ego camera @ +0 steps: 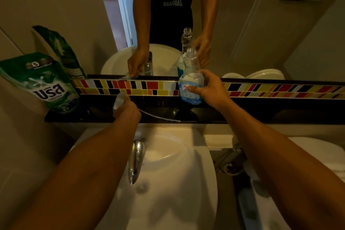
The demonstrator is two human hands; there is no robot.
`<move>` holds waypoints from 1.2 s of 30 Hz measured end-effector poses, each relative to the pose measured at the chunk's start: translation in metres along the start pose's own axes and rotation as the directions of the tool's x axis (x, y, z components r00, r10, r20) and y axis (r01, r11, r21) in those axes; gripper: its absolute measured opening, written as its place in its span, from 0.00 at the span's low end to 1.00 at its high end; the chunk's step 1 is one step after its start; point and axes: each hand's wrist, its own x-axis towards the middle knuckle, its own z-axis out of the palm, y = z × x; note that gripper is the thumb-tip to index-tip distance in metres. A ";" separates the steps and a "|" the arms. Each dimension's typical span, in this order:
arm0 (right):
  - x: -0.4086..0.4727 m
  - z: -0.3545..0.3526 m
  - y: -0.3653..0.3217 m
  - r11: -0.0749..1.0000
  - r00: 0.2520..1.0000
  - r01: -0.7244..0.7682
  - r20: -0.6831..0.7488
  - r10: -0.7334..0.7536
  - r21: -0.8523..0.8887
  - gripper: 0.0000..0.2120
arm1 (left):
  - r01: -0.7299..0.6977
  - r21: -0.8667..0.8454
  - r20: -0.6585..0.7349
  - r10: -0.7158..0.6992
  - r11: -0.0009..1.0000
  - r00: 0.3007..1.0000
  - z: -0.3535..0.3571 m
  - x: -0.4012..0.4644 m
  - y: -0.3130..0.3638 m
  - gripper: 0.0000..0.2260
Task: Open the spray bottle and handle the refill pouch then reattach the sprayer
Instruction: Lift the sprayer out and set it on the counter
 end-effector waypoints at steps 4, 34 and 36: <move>-0.001 0.005 0.012 0.999 1.000 -0.024 -0.002 0.024 0.026 0.23 | 0.054 0.060 0.159 -0.063 0.997 0.985 0.004 0.003 0.002 0.24; -0.015 0.085 -0.018 0.988 0.990 -0.139 0.030 0.137 0.070 0.30 | -0.815 0.579 0.712 0.490 -0.005 0.503 -0.113 0.017 0.058 0.21; -0.014 0.091 -0.018 0.985 0.986 -0.165 0.025 0.164 0.059 0.30 | -0.813 0.582 0.717 0.474 -0.002 0.512 -0.117 0.020 0.057 0.24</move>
